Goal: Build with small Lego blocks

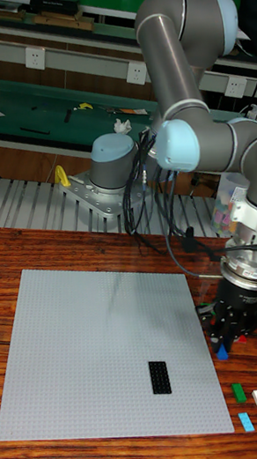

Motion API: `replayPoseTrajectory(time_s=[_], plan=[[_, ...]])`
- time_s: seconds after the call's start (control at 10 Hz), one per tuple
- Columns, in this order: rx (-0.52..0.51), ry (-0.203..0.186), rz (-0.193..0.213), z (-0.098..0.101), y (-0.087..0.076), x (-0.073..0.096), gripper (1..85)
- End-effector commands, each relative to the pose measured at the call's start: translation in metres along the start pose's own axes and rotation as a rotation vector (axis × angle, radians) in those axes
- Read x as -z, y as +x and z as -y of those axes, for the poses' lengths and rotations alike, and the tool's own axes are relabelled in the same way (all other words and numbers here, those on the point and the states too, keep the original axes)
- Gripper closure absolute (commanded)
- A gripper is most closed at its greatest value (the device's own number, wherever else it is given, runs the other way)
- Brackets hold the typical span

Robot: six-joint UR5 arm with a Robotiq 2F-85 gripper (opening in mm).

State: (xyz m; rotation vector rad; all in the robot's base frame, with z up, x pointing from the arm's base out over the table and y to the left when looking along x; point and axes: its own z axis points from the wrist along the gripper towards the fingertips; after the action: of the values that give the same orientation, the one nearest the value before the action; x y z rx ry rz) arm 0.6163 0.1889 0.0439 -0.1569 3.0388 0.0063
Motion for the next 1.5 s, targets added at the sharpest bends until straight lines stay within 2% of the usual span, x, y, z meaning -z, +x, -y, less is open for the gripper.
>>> replayPoseTrajectory(time_s=[0.0, 0.2, 0.4, 0.5, 0.6, 0.7, 0.9, 1.0, 1.2, 1.4], plan=[[-0.009, -0.036, 0.019, 0.005, 0.002, -0.003, 84.3], [-0.052, -0.008, 0.01, 0.013, 0.004, -0.003, 84.3], [-0.064, 0.008, 0.034, 0.017, -0.002, -0.003, 84.3], [-0.059, 0.033, 0.018, 0.023, 0.002, -0.003, 84.3], [-0.047, 0.029, 0.01, 0.024, 0.001, -0.003, 84.3], [-0.028, 0.004, 0.006, 0.026, -0.007, -0.004, 84.3], [0.016, -0.016, -0.008, 0.045, -0.019, -0.003, 84.3], [0.013, -0.054, -0.019, 0.045, -0.018, -0.002, 84.3], [-0.028, -0.022, 0.018, 0.052, -0.025, -0.002, 84.3], [-0.054, 0.039, 0.051, 0.069, -0.034, -0.001, 84.3]])
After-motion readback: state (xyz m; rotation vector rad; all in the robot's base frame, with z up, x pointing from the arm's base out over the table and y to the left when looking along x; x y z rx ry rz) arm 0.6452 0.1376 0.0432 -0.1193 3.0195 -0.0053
